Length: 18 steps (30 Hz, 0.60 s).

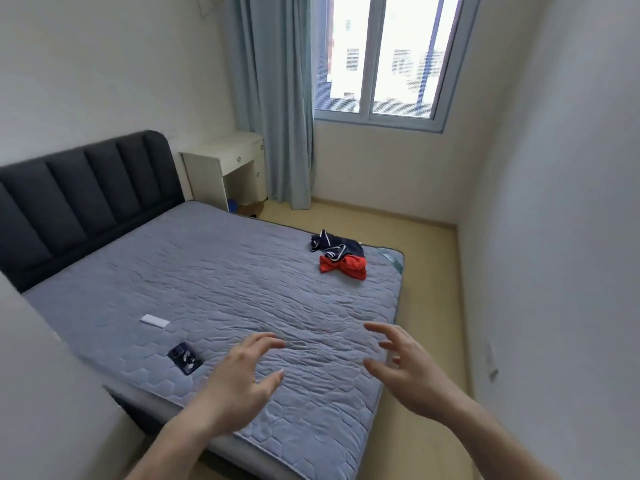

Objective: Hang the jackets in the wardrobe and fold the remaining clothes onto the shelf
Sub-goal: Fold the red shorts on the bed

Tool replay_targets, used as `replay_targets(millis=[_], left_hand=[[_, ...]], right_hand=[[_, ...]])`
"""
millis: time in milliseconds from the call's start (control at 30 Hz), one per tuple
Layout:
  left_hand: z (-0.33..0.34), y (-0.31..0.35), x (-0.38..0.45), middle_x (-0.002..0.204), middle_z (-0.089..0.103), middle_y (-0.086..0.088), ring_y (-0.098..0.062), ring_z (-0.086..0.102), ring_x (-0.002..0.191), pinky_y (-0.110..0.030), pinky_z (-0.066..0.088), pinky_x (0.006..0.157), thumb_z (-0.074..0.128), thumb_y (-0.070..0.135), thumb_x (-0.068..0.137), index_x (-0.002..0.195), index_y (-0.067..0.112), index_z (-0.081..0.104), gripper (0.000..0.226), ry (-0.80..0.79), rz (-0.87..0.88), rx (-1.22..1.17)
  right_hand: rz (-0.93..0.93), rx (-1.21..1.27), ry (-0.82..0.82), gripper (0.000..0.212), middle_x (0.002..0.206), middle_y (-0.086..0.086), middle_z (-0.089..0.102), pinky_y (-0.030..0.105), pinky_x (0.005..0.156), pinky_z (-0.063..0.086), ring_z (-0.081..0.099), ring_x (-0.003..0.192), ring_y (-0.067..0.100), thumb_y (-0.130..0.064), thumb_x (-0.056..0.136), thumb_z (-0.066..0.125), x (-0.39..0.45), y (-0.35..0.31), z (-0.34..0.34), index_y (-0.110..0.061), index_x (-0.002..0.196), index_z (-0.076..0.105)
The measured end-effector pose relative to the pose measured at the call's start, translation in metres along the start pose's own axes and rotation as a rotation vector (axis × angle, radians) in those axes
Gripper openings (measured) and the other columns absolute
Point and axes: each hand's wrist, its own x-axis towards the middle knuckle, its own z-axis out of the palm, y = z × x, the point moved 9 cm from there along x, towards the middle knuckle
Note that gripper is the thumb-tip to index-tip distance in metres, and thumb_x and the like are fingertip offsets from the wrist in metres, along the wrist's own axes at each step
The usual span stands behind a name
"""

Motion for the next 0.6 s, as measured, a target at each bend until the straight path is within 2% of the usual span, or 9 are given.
replay_targets(millis=[100,267,433,600], left_hand=[[0.024,0.019,0.053,0.14,0.044,0.026,0.002,0.042,0.132,-0.013,0.029,0.109,0.067,0.038,0.094,0.131,0.04,0.056,0.038,-0.061,0.073,0.013],[0.068,0.062,0.146,0.14,0.044,0.027,0.003,0.044,0.131,-0.013,0.031,0.108,0.068,0.042,0.093,0.132,0.039,0.058,0.041,-0.178,0.17,0.026],[0.102,0.101,0.243,0.139,0.041,0.029,0.004,0.044,0.129,-0.011,0.029,0.103,0.067,0.043,0.093,0.132,0.04,0.057,0.04,-0.189,0.208,0.037],[0.142,0.129,0.329,0.137,0.039,0.032,0.007,0.043,0.125,-0.006,0.026,0.097,0.067,0.042,0.093,0.133,0.04,0.056,0.041,-0.156,0.155,0.012]], right_hand=[[0.03,-0.012,0.062,0.047,0.135,-0.037,0.043,0.008,0.088,0.042,0.051,0.121,-0.005,-0.039,0.092,0.07,0.013,0.021,-0.029,-0.059,0.127,0.046],[0.151,-0.002,0.164,0.051,0.138,-0.026,0.046,0.002,0.084,0.041,0.052,0.12,-0.003,-0.035,0.093,0.071,0.035,0.081,-0.09,-0.044,0.137,0.047],[0.187,0.026,0.207,0.052,0.139,-0.025,0.046,0.008,0.089,0.041,0.052,0.119,-0.003,-0.034,0.094,0.07,0.084,0.135,-0.152,-0.042,0.14,0.047],[0.154,0.019,0.143,0.05,0.138,-0.024,0.048,0.01,0.088,0.041,0.052,0.121,0.0,-0.035,0.093,0.07,0.159,0.186,-0.203,-0.045,0.137,0.047]])
